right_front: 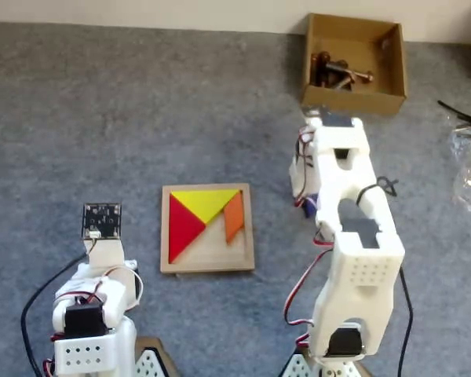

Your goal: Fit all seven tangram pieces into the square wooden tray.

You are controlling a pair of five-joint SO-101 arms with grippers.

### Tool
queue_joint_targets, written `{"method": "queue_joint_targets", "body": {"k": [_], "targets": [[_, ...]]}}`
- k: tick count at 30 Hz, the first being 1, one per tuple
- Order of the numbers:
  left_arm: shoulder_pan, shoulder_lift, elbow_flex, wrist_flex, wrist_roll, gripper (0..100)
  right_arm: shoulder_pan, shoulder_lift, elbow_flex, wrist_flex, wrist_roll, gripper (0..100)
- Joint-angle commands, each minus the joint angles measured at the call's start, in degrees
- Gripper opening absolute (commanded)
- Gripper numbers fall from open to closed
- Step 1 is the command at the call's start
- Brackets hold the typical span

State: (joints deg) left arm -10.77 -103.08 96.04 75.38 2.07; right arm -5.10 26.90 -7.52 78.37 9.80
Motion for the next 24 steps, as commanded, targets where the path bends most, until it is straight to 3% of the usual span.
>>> {"method": "queue_joint_targets", "body": {"k": [1,11,15,24], "targets": [[-0.5,0.4,1.2,0.4,0.1,0,-0.2,-6.9,0.0,-0.7,3.0,16.9],[-0.5,0.4,1.2,0.4,0.1,0,-0.9,-6.8,0.2,-0.3,4.0,17.3],[-0.5,0.4,1.2,0.4,0.1,0,-0.9,-7.0,3.3,-0.8,9.1,17.5],[-0.5,0.4,1.2,0.4,0.1,0,-0.9,-7.2,3.9,-3.2,9.2,19.9]]}}
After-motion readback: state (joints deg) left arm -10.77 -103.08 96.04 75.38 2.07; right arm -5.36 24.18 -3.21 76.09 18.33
